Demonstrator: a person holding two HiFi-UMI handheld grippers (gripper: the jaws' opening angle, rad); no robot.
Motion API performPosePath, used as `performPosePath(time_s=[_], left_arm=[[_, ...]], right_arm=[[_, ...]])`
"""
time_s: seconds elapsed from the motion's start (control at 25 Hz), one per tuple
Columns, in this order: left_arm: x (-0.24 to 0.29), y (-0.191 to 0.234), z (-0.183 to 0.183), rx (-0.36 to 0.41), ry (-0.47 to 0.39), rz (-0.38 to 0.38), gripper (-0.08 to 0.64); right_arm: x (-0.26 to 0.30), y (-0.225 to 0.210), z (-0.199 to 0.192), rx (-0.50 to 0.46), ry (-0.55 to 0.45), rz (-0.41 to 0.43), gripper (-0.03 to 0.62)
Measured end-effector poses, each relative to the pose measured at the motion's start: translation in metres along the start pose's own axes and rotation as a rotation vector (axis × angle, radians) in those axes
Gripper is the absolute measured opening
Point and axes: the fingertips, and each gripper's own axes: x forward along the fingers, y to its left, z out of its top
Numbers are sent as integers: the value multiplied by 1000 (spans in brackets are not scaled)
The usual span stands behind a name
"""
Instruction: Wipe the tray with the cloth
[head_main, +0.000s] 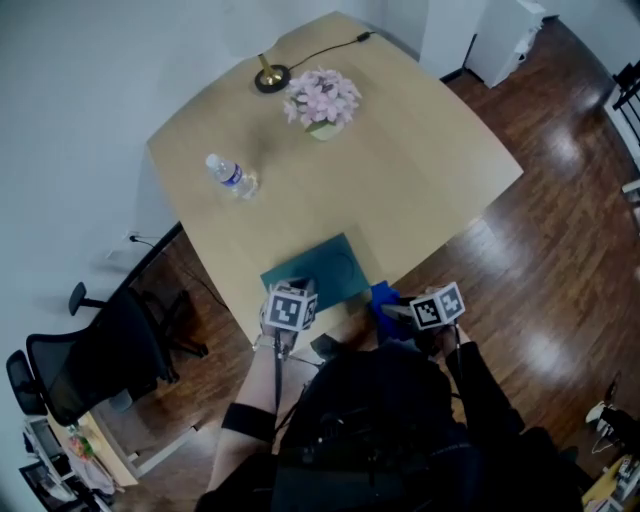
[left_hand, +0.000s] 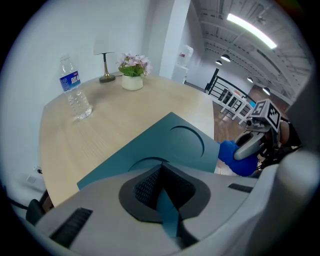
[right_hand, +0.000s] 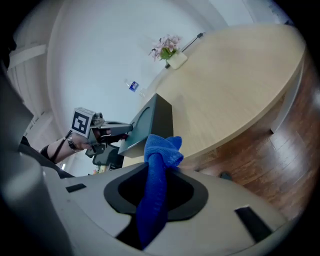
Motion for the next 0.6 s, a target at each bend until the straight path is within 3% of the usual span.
performPosePath(time_s=[0.36, 0.6], left_arm=[[3, -3, -4, 36, -16, -14, 1], [-54, -9, -16, -20, -111, -41, 0]], right_arm=[[-13, 11, 17, 18, -149, -36, 97], [-14, 20, 49, -115, -124, -88, 97]])
